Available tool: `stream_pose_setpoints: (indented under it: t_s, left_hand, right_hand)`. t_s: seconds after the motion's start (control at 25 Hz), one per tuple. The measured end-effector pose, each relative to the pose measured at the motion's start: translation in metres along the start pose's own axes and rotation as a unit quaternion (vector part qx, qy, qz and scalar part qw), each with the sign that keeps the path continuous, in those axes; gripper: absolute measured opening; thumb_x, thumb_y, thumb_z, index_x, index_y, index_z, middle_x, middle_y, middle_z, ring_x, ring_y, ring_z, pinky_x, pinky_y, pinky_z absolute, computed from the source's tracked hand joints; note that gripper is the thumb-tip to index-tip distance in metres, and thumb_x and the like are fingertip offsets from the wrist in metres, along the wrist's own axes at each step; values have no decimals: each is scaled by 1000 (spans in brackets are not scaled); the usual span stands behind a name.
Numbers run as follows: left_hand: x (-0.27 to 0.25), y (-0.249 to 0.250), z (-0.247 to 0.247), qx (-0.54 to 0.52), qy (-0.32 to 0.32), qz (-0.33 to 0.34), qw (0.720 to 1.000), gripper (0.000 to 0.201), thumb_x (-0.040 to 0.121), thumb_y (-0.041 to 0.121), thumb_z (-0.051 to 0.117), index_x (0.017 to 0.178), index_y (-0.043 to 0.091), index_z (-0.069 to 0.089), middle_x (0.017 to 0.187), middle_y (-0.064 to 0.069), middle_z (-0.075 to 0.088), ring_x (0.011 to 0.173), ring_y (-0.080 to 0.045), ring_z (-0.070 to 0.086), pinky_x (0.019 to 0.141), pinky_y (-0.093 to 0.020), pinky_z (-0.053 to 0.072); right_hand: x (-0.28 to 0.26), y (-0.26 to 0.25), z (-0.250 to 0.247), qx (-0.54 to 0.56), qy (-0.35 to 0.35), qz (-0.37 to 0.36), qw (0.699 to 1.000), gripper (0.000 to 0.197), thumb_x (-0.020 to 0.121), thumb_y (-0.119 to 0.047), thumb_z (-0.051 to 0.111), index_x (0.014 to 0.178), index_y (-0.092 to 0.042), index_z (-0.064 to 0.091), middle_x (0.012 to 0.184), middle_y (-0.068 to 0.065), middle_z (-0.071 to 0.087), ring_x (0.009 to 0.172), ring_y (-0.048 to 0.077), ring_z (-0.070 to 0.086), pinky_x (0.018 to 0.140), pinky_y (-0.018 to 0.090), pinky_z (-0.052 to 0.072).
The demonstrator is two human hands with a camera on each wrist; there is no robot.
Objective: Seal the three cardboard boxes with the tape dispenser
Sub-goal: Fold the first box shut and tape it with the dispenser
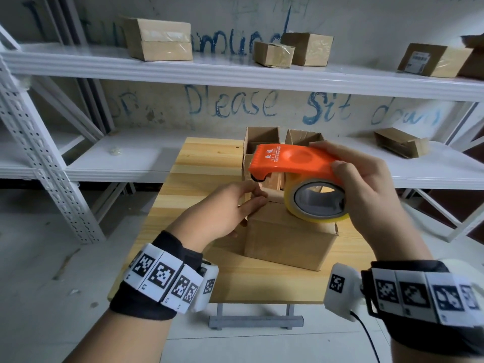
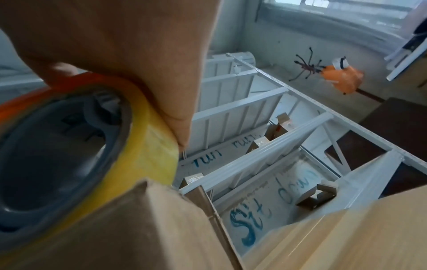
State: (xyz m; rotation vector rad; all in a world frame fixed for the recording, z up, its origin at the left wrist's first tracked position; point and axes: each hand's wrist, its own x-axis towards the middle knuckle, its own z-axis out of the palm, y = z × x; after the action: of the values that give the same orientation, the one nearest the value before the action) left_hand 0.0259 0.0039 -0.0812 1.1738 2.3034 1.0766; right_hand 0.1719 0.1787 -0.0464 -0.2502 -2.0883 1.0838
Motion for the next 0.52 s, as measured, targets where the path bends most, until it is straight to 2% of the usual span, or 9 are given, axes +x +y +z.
stream_pose_setpoints:
  t_s: [0.08,0.16,0.28,0.32,0.36,0.44,0.52]
  left_hand:
    - [1,-1,-1,7,0,10,1000,18,101,49,52,108,35,61,107,3,65,89,-20,68,63,-46,63]
    - [2,-5,-2,17,-2,22,1000,18,100,50,52,109,38,62,109,5,66,90,-19,68,69,-47,63]
    - [7,-11,-4,-14,5,38,999,15,99,47,56,110,45,66,121,14,68,104,-8,65,91,-44,57]
    - [9,-11,-5,-38,21,42,998,16,100,43,56,111,43,69,119,15,69,106,-5,64,96,-39,54]
    - [11,-10,-5,-67,48,46,996,18,102,38,55,110,38,70,112,15,71,101,-3,64,95,-34,52]
    - [13,-3,-4,-165,93,31,981,23,105,34,50,106,28,72,97,9,74,90,-9,66,79,-31,49]
    - [15,6,-2,-317,77,9,945,29,106,31,47,101,16,71,90,-1,75,77,-18,67,66,-28,45]
  right_hand:
    - [2,2,0,-5,12,1,1000,36,92,-37,46,116,-29,72,111,-6,72,107,13,65,95,48,51]
    - [2,2,-1,0,11,5,1000,30,97,-41,49,114,-31,72,108,-7,73,105,10,67,95,44,52]
    - [2,1,-4,5,-13,11,1000,26,100,-41,51,113,-34,71,108,-9,73,105,9,67,96,43,52]
    - [2,2,-4,3,-19,13,1000,27,99,-43,50,114,-34,72,109,-9,73,105,9,67,96,43,52]
    - [2,3,-4,1,-22,13,1000,30,97,-45,50,115,-33,71,110,-8,73,105,10,67,95,43,52]
    - [4,5,-2,3,-25,10,1000,34,95,-45,49,117,-30,71,112,-6,72,105,12,66,94,41,53]
    - [4,6,-2,12,-29,7,999,34,96,-42,49,118,-28,70,113,-5,71,105,13,66,92,36,53]
